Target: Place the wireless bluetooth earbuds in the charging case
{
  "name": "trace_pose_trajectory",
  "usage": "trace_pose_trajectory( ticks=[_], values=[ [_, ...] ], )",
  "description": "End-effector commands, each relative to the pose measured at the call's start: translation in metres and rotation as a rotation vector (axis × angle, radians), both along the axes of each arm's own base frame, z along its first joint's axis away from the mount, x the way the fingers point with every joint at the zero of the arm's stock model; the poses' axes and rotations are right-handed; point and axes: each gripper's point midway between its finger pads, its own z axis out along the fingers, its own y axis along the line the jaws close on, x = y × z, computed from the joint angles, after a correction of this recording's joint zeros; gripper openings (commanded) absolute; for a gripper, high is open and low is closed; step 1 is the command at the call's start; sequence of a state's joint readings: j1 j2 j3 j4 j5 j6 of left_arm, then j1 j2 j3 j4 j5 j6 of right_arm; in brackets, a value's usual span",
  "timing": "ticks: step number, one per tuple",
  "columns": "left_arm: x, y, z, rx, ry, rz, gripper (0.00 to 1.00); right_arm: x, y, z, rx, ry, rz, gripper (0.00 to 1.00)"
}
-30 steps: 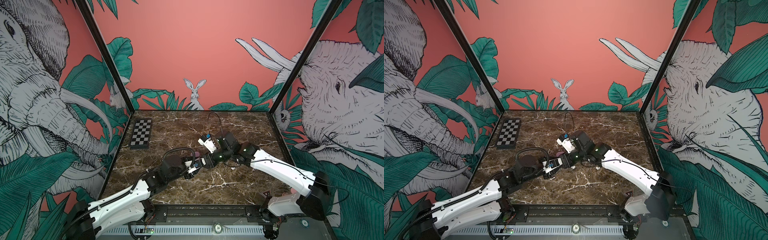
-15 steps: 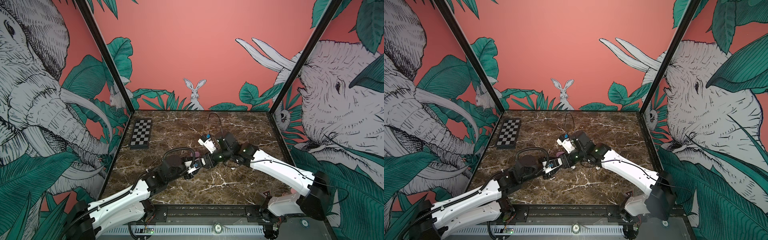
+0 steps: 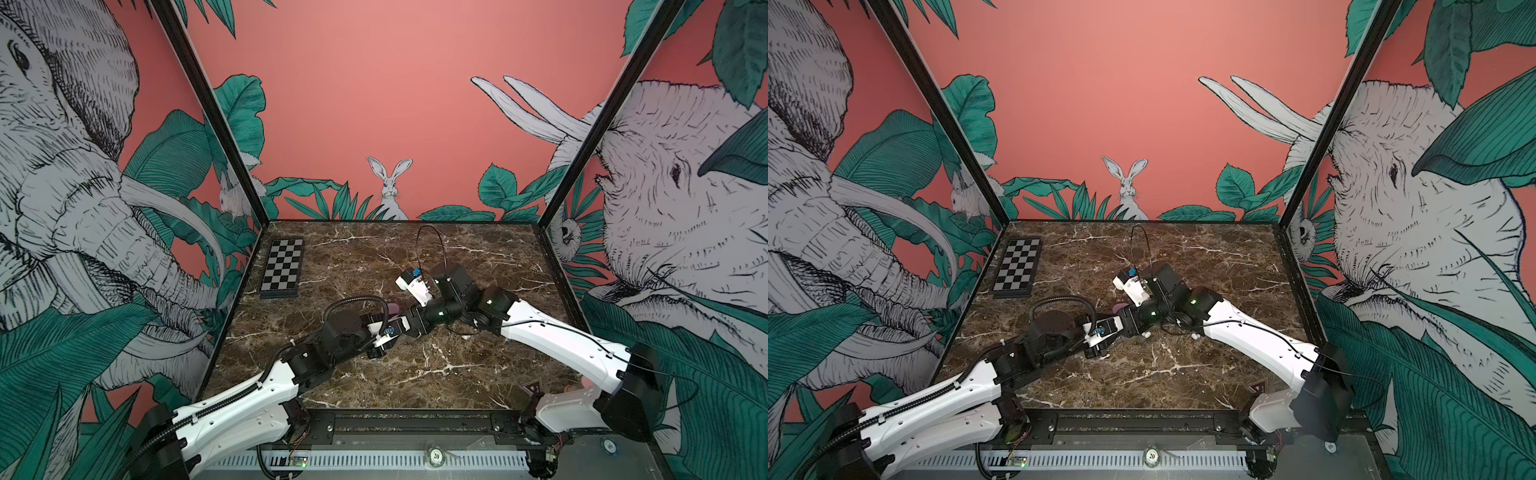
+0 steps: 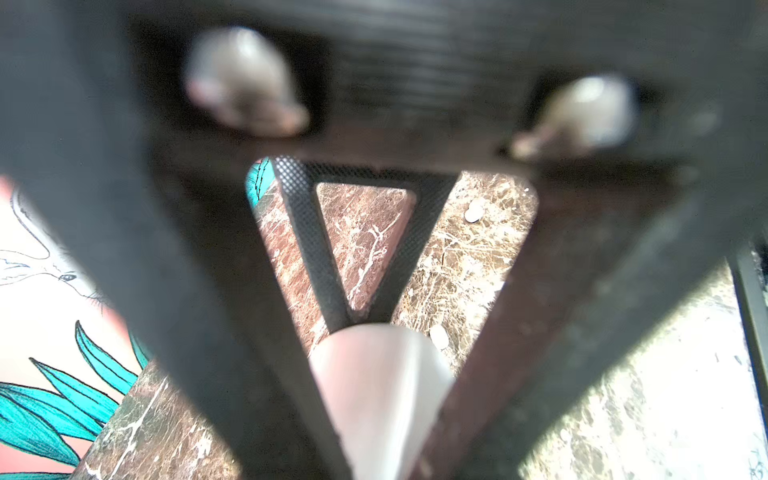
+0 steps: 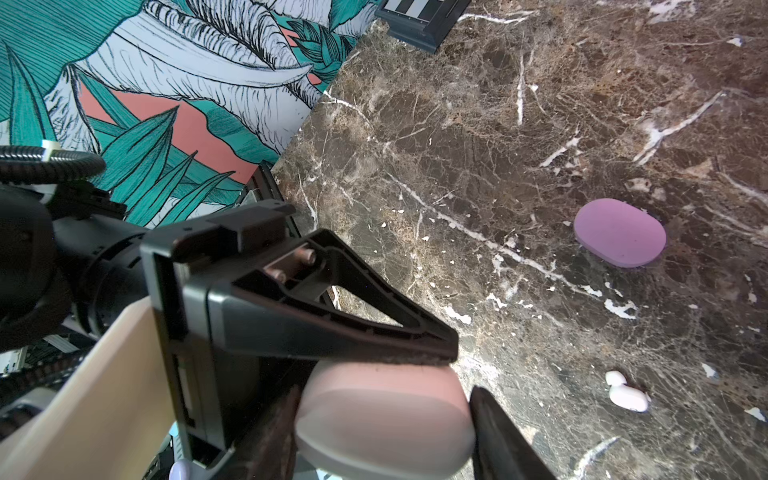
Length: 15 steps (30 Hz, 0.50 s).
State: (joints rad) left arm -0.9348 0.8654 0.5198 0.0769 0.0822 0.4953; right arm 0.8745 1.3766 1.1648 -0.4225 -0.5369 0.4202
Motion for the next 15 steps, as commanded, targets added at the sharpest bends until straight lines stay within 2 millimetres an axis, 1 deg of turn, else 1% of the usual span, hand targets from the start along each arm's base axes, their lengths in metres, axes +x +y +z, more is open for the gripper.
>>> trace_pose_trajectory(
  ticks=[1,6,13,14,15],
  values=[
    [-0.0008,0.0015,0.0043,-0.007,-0.031,-0.008,0.0,-0.007,0.0021,0.0182,0.06,-0.026,0.022,0.64],
    [-0.0022,0.0011,0.0043,-0.002,-0.029,-0.016,0.0,-0.0076,0.001,0.0222,0.064,-0.035,0.023,0.72],
    [-0.0033,0.0012,0.0031,0.004,-0.026,-0.021,0.0,-0.0077,-0.0006,0.025,0.061,-0.045,0.023,0.78],
    [-0.0034,0.0011,0.0031,0.004,-0.025,-0.022,0.0,-0.0076,-0.0014,0.025,0.059,-0.046,0.02,0.83],
    [-0.0038,0.0011,0.0029,0.004,-0.023,-0.024,0.0,-0.0069,-0.0022,0.0259,0.058,-0.05,0.016,0.85]
  ],
)
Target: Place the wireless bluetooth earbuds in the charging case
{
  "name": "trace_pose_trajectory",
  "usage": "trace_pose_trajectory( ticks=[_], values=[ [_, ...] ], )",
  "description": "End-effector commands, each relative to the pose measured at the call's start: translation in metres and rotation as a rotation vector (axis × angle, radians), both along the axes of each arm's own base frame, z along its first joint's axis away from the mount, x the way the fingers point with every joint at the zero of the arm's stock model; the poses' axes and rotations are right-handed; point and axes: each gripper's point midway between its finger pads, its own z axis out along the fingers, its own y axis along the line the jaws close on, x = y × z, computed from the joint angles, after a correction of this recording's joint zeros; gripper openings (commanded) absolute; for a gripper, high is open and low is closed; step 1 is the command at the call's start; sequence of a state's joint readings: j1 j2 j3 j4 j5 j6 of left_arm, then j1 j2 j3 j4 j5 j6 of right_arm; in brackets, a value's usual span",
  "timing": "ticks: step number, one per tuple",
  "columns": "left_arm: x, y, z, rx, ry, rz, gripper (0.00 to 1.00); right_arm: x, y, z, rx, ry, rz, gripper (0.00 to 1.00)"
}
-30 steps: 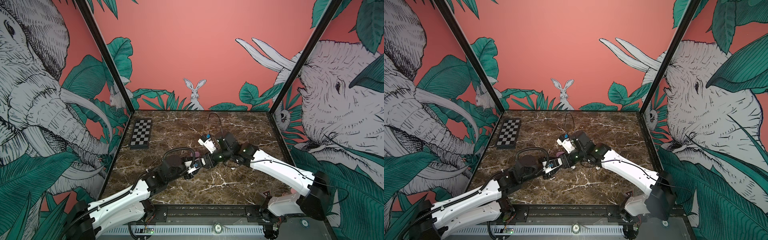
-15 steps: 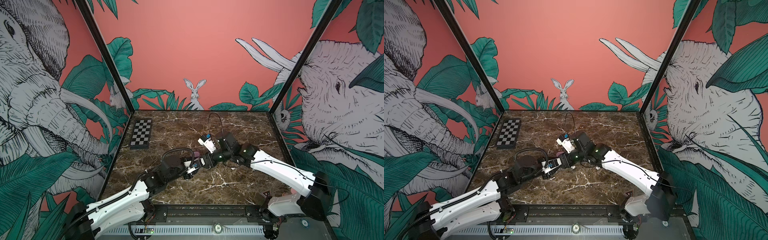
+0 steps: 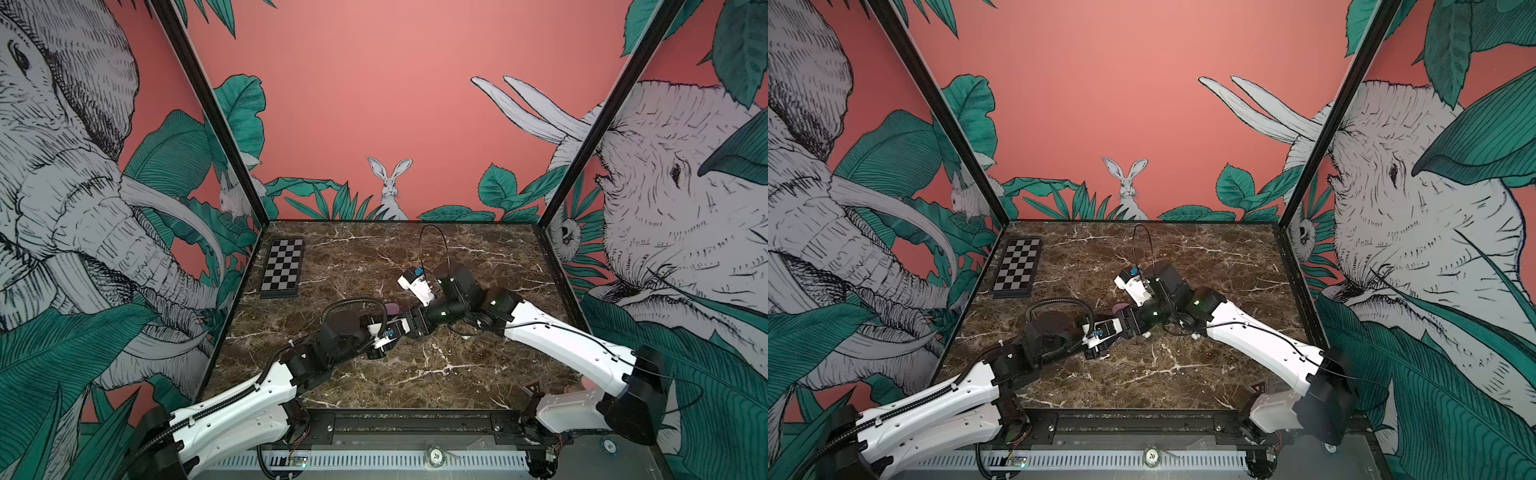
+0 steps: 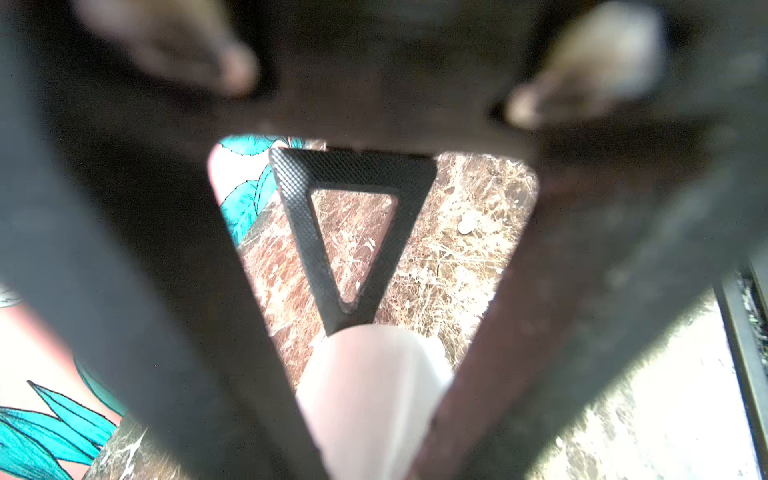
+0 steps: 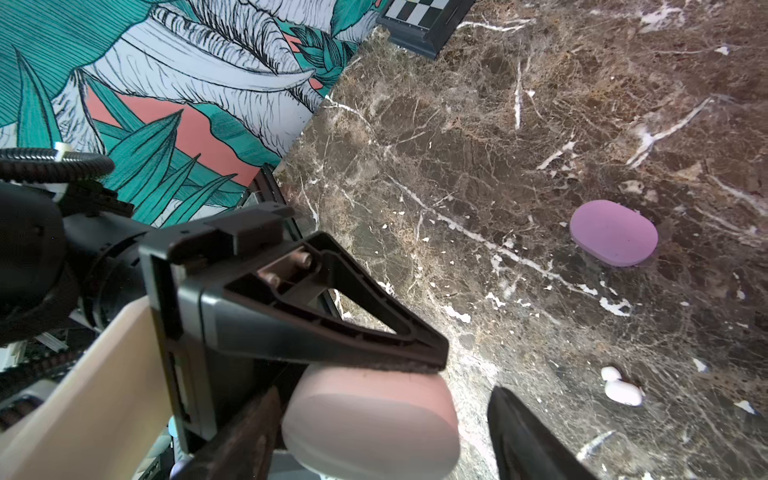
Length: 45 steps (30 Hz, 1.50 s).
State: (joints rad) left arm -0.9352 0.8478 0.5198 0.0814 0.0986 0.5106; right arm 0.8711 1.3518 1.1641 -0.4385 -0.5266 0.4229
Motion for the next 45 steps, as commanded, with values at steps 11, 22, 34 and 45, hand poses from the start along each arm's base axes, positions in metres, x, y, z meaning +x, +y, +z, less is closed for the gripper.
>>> trace_pose_trajectory(
  ticks=[11,22,34,45],
  values=[
    [-0.007,-0.001,-0.004,0.015,0.031,-0.038,0.0,-0.002,-0.015,0.038,0.044,-0.142,-0.027,0.98],
    [-0.05,-0.013,0.01,-0.016,0.22,-0.235,0.0,0.001,-0.045,0.065,0.149,-0.361,-0.089,0.98],
    [-0.085,-0.015,0.022,0.026,0.579,-0.319,0.0,-0.056,-0.061,0.081,0.325,-0.493,0.137,0.98],
    [-0.074,-0.016,0.01,0.011,0.582,-0.283,0.0,-0.068,-0.048,0.059,0.332,-0.445,0.233,0.97]
  ],
)
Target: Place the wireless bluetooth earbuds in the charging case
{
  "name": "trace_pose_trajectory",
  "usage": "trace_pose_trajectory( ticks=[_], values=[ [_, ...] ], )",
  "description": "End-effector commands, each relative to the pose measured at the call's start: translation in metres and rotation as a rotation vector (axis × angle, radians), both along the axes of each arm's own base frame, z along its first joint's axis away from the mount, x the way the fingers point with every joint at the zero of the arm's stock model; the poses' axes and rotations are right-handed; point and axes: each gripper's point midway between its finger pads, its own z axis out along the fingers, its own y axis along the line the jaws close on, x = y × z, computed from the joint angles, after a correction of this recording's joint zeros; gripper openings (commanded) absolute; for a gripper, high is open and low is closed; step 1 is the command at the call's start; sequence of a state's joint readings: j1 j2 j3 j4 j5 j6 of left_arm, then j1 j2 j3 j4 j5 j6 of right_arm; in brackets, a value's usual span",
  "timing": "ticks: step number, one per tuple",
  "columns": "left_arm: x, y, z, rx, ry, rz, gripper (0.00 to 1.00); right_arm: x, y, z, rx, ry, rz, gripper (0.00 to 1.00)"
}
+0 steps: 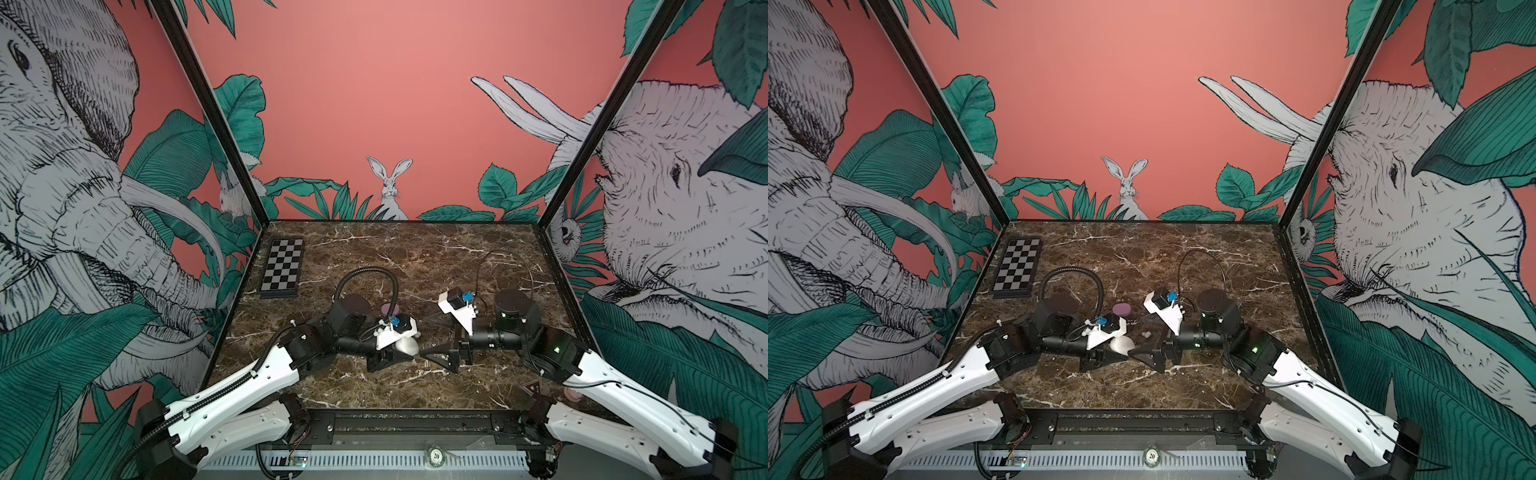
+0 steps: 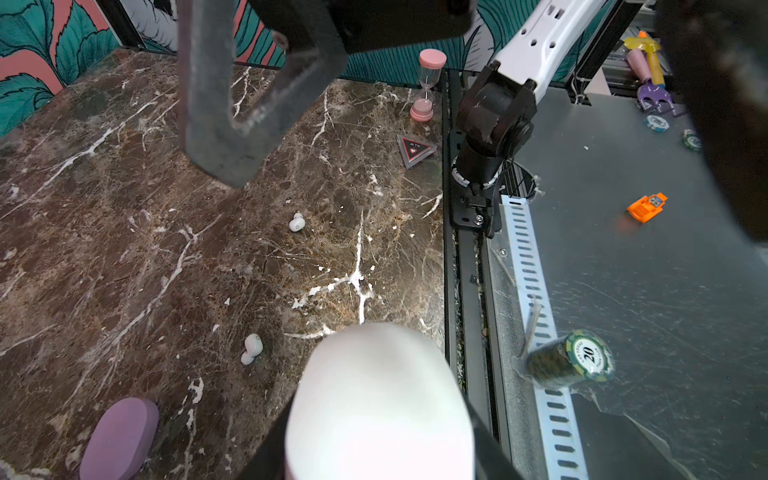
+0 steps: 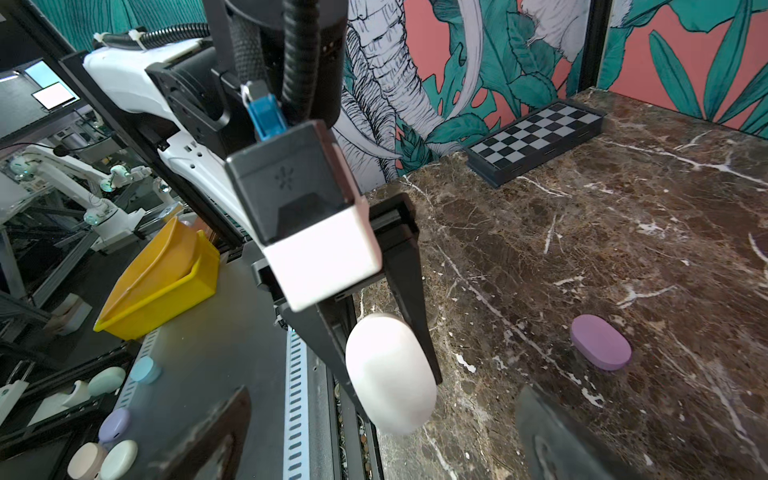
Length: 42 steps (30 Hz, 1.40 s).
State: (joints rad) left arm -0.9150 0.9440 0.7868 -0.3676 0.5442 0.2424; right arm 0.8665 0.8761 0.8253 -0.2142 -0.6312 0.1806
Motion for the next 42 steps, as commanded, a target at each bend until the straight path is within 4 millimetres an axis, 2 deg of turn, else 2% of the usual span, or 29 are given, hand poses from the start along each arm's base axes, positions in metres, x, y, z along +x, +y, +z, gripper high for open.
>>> trace_pose_trajectory(
  ticks=[1,7,22,27,42],
  values=[
    [-0.004,0.0,-0.003,-0.015,0.024,-0.019,0.0,-0.001,0.007,0.004,0.027,-0.042,0.028,0.97],
    [-0.005,0.007,-0.002,-0.037,-0.02,-0.007,0.0,0.008,0.013,-0.013,-0.018,-0.046,0.002,0.93],
    [-0.017,0.004,-0.001,-0.05,0.013,-0.073,0.0,-0.003,0.022,-0.036,-0.141,-0.098,0.038,0.91],
    [-0.018,0.004,-0.001,-0.049,0.023,-0.083,0.0,0.002,0.023,-0.044,-0.185,-0.112,0.014,0.89],
    [-0.02,0.003,-0.004,-0.043,0.034,-0.097,0.0,0.026,0.011,-0.036,-0.214,-0.191,-0.13,0.88]
  ],
)
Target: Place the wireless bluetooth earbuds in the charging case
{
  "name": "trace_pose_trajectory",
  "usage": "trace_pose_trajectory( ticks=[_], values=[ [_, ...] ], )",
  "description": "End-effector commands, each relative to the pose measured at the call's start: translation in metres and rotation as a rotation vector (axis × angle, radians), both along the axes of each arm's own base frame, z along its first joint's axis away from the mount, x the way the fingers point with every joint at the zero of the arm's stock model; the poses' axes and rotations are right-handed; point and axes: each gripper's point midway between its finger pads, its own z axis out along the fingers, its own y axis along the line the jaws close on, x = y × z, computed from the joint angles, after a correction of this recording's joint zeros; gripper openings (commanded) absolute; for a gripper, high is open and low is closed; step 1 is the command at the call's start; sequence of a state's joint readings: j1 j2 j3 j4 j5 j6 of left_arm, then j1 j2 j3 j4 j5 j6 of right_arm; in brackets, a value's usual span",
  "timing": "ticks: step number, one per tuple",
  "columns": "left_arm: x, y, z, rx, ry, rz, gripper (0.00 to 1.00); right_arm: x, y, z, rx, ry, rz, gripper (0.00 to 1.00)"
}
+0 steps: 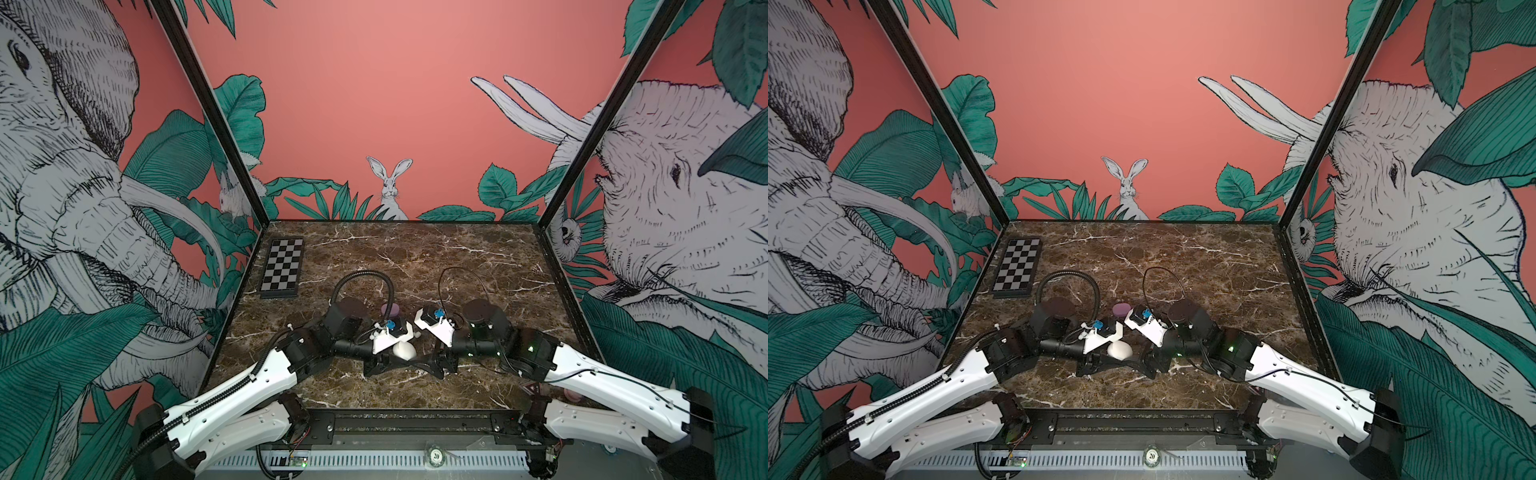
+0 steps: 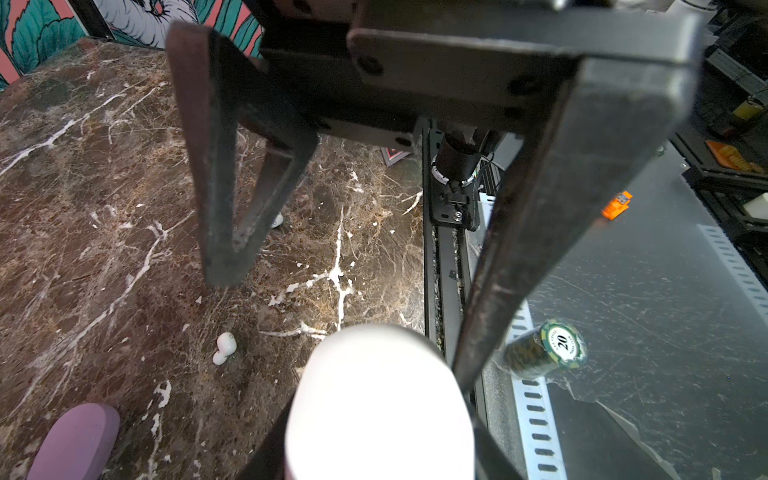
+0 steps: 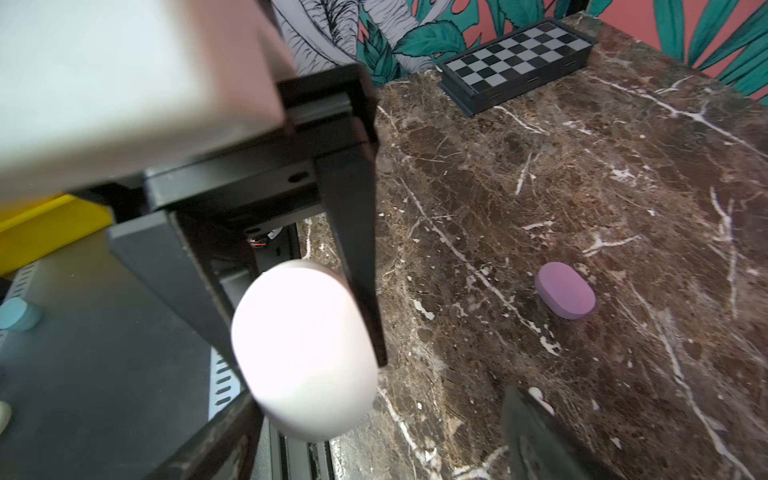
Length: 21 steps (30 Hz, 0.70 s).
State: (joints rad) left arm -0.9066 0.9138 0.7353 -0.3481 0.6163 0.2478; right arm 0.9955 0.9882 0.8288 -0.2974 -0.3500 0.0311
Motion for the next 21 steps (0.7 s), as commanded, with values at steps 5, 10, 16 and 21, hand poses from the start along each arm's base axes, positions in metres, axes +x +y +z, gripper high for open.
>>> trace_pose_trajectory(
  ticks=[5,10,16,21],
  values=[
    [-0.008,0.0,0.003,-0.02,0.005,-0.044,0.0,0.016,-0.001,0.021,0.024,-0.079,-0.066,0.88],
    [-0.008,-0.001,0.003,-0.02,0.005,-0.045,0.0,0.02,-0.005,0.027,0.027,-0.104,-0.095,0.88],
    [-0.007,-0.001,0.001,-0.017,0.007,-0.046,0.0,0.027,-0.008,0.031,0.024,-0.127,-0.132,0.88],
    [-0.007,-0.001,0.002,-0.017,0.007,-0.046,0.0,0.029,-0.008,0.034,0.028,-0.132,-0.144,0.88]
  ],
)
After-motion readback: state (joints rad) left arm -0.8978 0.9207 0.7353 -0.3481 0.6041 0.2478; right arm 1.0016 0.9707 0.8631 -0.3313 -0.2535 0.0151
